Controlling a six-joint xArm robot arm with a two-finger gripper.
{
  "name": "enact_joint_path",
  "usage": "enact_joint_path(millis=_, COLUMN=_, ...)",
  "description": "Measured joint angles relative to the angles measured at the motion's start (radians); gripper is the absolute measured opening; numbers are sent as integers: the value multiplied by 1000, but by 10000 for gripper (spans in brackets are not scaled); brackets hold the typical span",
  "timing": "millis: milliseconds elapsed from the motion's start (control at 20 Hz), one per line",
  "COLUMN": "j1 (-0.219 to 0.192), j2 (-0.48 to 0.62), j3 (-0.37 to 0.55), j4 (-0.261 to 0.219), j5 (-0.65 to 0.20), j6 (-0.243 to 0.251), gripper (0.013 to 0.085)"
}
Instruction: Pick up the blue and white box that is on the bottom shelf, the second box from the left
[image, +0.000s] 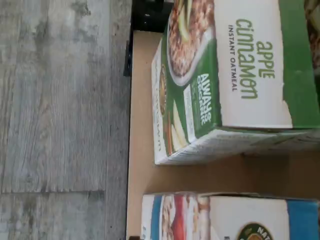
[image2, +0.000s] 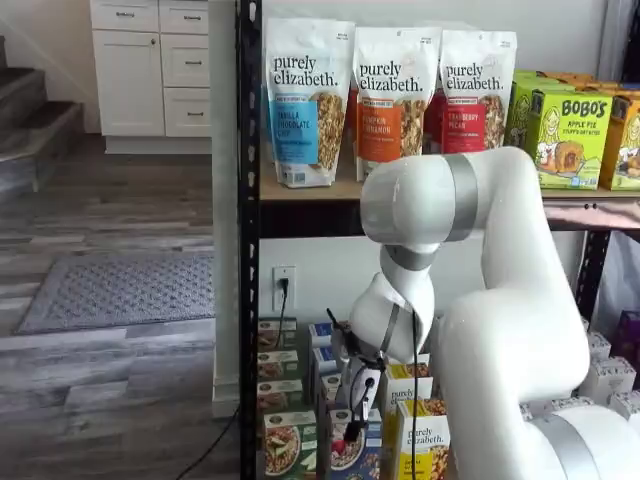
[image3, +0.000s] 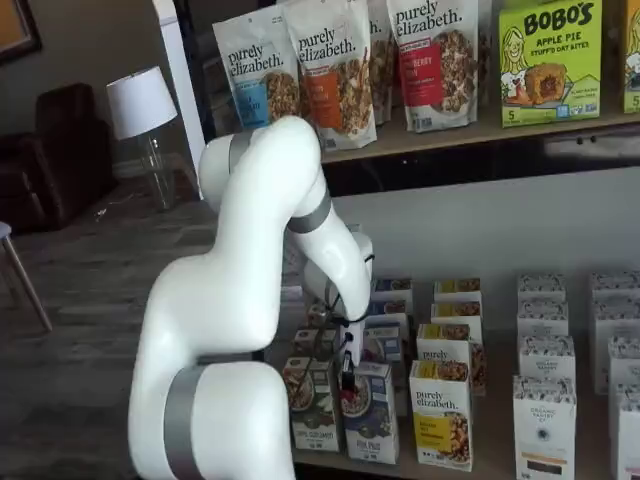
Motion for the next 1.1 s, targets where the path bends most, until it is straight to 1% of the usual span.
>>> enact_joint_path(millis=200, j1=-1, j2=16, j3=-22, j4=21, j5=4, j6=-18, gripper=850)
enact_joint_path(millis=350, j1=-5, j2=23, j3=-33, j4=8, j5=7, j6=-9, gripper=850)
enact_joint_path(millis=550, j1=-9, j2=34, j3=-45, j4=-20, j5=8, j6=12, gripper=850)
enact_joint_path(millis=900, j1=-15, j2=53, j3=-66, j4=-83, j5=13, j6=62, gripper=850)
enact_joint_path(millis=1050, j1=-17, j2=60, j3=-73, j4=-123, j5=17, j6=96, gripper=850)
enact_joint_path(millis=1100, j1=-17, j2=62, j3=-75, j4=-143, j5=20, j6=113, gripper=850)
